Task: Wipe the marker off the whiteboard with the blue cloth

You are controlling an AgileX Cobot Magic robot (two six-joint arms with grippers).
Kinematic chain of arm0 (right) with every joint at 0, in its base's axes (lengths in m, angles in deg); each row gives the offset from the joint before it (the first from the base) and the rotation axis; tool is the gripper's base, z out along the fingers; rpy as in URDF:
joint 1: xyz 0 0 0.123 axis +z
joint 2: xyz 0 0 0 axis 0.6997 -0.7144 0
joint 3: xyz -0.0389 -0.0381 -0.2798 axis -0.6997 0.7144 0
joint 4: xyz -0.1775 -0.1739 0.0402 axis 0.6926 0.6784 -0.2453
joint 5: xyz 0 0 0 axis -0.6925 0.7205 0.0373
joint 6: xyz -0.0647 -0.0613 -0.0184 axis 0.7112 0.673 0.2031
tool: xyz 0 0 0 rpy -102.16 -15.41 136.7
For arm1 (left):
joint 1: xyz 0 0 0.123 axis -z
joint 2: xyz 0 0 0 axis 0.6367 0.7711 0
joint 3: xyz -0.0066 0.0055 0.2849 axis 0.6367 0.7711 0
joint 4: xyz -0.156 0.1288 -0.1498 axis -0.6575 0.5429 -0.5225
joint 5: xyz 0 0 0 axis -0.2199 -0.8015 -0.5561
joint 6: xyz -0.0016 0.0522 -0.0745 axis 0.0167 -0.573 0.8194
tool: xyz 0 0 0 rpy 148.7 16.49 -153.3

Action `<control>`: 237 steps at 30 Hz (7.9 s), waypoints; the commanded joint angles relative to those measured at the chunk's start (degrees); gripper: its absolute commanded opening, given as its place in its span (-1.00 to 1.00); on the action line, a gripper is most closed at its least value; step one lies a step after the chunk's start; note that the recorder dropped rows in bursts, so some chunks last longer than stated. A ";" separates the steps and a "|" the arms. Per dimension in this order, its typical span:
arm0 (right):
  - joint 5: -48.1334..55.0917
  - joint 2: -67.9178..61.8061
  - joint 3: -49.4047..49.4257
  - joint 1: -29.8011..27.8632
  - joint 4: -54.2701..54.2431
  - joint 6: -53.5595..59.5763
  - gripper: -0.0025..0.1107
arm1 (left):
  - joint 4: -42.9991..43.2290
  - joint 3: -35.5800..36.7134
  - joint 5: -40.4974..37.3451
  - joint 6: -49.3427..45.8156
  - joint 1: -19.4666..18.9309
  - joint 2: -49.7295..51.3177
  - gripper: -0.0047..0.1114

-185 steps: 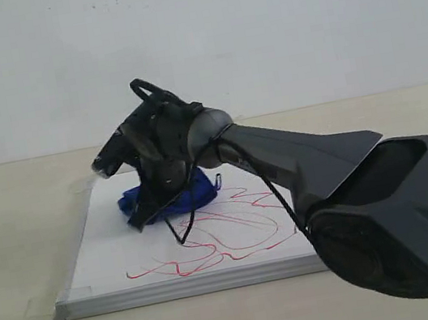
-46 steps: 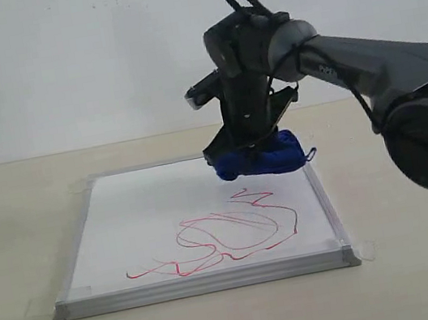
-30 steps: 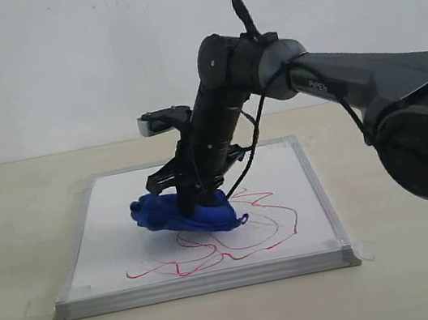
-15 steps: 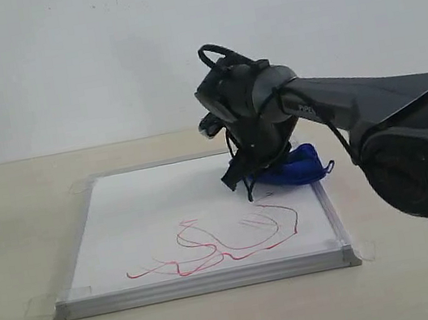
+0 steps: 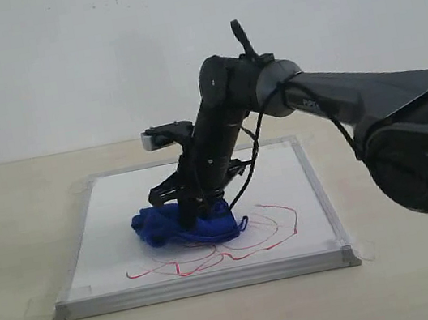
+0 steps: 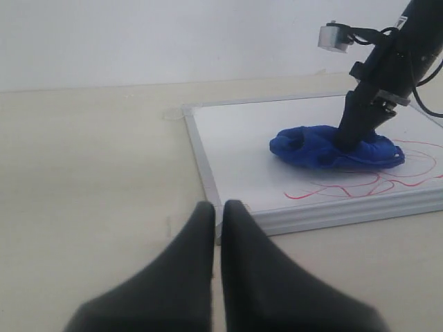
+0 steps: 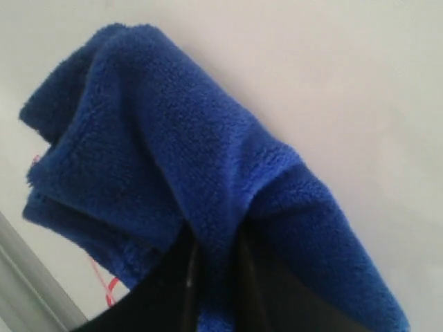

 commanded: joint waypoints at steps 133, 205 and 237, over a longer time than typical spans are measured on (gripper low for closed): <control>-22.42 10.98 26.85 16.94 24.09 -7.69 -0.96 | -0.67 0.18 0.20 -0.26 0.39 -0.19 -0.85; -21.25 6.36 18.56 9.95 18.40 -6.59 -0.96 | -0.67 0.18 0.20 -0.26 0.39 -0.19 -0.85; 1.49 6.26 17.07 16.35 36.35 -20.09 -0.96 | -0.67 0.18 0.20 -0.26 0.39 -0.19 -0.85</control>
